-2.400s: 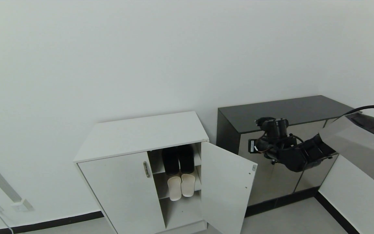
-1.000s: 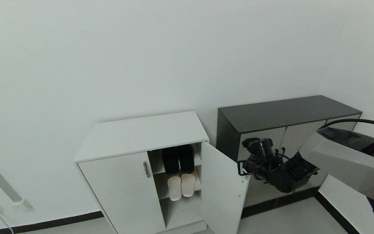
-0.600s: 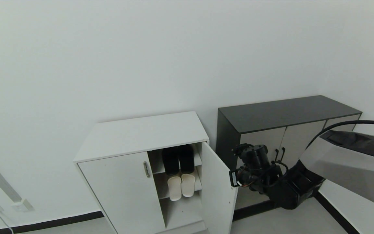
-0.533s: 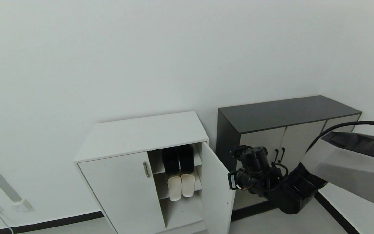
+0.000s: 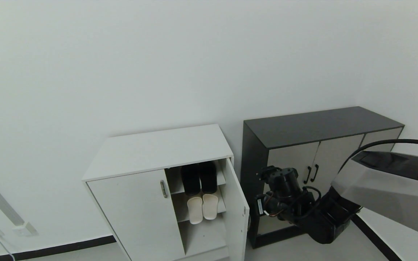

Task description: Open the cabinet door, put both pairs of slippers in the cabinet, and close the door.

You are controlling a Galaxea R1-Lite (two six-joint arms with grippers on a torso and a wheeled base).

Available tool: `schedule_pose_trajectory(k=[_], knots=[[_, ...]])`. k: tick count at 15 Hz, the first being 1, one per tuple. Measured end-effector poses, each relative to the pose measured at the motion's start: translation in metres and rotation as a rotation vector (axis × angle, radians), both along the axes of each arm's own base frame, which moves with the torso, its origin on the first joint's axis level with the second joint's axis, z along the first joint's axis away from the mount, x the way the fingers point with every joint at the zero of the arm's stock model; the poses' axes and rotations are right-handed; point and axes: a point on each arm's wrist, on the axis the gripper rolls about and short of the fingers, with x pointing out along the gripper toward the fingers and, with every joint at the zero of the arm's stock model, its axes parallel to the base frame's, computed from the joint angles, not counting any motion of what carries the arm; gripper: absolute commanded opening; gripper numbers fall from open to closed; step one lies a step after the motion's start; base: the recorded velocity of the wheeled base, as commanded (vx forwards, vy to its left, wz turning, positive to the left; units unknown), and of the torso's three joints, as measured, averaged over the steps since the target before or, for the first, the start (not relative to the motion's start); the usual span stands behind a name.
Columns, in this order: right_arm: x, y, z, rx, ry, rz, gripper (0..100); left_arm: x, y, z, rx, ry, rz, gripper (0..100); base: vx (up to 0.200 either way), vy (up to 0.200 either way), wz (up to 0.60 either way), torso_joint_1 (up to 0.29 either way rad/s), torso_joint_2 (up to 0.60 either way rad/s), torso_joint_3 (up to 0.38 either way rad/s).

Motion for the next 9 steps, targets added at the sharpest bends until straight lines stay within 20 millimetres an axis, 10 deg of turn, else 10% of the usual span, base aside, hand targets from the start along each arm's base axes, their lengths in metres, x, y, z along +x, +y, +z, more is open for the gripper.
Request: schedule_pose_trajectory(k=[9], knots=[[-0.023,0.043,0.002,0.075,-0.089,0.147,0,0.000,0.000,0.000,0.000,0.000,0.001,0,0.000,0.000,0.00,0.000,0.00,0.000]])
